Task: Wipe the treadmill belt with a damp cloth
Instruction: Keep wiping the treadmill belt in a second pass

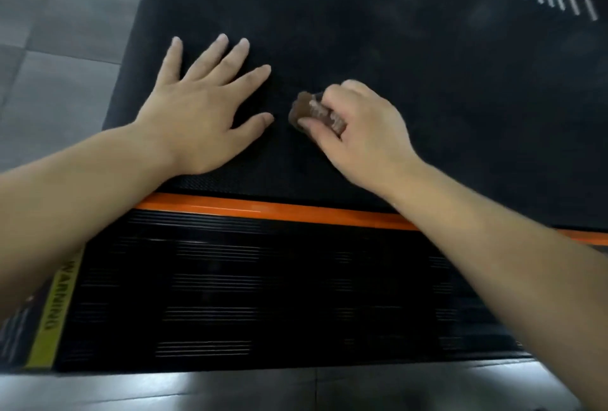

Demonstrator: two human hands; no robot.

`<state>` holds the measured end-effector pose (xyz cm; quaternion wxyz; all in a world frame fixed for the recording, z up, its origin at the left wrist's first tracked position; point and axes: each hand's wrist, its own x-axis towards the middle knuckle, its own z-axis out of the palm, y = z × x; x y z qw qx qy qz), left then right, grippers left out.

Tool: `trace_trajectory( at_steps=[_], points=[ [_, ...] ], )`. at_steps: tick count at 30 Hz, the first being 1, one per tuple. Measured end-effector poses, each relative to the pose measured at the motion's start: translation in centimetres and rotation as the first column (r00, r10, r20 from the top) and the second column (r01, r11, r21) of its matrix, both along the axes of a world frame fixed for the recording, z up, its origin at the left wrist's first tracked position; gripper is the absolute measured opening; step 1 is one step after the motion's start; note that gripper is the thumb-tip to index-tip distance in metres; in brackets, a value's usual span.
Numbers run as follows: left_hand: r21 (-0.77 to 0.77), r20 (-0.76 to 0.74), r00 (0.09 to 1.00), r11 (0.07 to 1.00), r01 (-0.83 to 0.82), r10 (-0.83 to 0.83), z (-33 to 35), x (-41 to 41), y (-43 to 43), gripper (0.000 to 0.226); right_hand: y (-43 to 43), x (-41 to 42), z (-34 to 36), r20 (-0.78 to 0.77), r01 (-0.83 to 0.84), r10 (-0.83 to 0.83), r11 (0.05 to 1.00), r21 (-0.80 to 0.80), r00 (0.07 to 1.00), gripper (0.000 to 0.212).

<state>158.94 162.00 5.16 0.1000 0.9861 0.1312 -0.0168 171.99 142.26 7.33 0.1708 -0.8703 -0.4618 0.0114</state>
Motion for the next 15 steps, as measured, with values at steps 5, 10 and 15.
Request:
trace_trajectory(
  at_steps=[5,10,15],
  points=[
    [-0.013,0.024,1.000,1.000,-0.001,0.001,-0.2,0.1,0.1,0.074,1.5,3.4,0.9,0.029,0.296,-0.296,0.955,0.002,0.955,0.031],
    [-0.016,0.034,0.999,1.000,0.005,-0.005,-0.5,0.1,0.3,0.065,-3.1,-1.0,1.7,-0.136,-0.075,0.060,0.991,-0.114,0.989,0.030],
    [-0.033,0.032,0.999,0.999,0.007,-0.006,-0.2,0.2,0.2,0.064,-7.9,0.8,1.5,0.015,0.523,-0.523,0.849,-0.080,0.852,0.031]
  ],
)
